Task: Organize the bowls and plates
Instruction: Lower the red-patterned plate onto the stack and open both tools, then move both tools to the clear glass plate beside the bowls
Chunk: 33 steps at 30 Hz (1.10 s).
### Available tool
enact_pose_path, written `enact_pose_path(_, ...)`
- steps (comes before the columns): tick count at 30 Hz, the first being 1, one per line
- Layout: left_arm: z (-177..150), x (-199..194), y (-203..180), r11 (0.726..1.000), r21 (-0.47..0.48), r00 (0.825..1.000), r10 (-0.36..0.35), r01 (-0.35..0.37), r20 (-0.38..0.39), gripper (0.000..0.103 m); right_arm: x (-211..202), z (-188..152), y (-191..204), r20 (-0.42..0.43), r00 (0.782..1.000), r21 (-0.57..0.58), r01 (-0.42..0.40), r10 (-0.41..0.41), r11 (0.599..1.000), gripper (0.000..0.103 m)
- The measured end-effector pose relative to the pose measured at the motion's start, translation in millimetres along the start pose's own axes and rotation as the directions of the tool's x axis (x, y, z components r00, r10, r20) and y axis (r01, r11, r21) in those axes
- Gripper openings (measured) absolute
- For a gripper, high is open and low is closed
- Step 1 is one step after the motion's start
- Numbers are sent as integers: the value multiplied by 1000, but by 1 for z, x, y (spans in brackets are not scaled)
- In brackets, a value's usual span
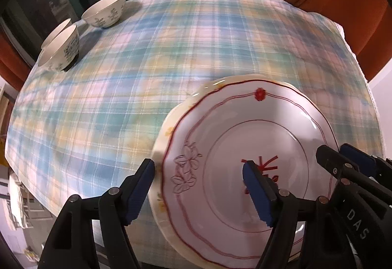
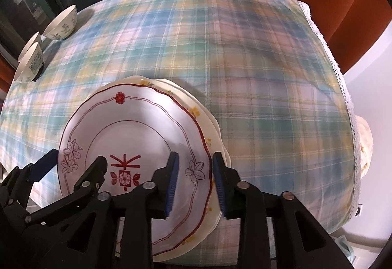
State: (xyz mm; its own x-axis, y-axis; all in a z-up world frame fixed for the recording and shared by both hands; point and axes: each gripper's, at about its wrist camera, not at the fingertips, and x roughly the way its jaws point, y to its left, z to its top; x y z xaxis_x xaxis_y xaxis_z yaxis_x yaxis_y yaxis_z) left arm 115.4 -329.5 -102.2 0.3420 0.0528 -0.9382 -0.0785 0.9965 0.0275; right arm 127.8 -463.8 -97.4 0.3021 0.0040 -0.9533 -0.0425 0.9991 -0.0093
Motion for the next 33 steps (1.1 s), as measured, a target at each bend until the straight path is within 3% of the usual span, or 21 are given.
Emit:
enact_pose_path(3,1,-3,12,1000,-24,1000,-10,10,6,80,-3,1,1,11,1000,11,8,-8,1000,55)
enact_pose_path(5,1,-7,20,999,-29,1000,-19,19,16,80,-7,2,4,25,1000,14,17,-17,1000,61)
enact_pose_path(14,11,-14,70,999,-1,997,-42,42,57,79,-17,6,46,61,998,21,23,-25,1000,61)
enact_pose_path(33,56,-21,246,993,88,986,-87,75,145,78,-28,31,229,148,986,115,56,-73,992,61)
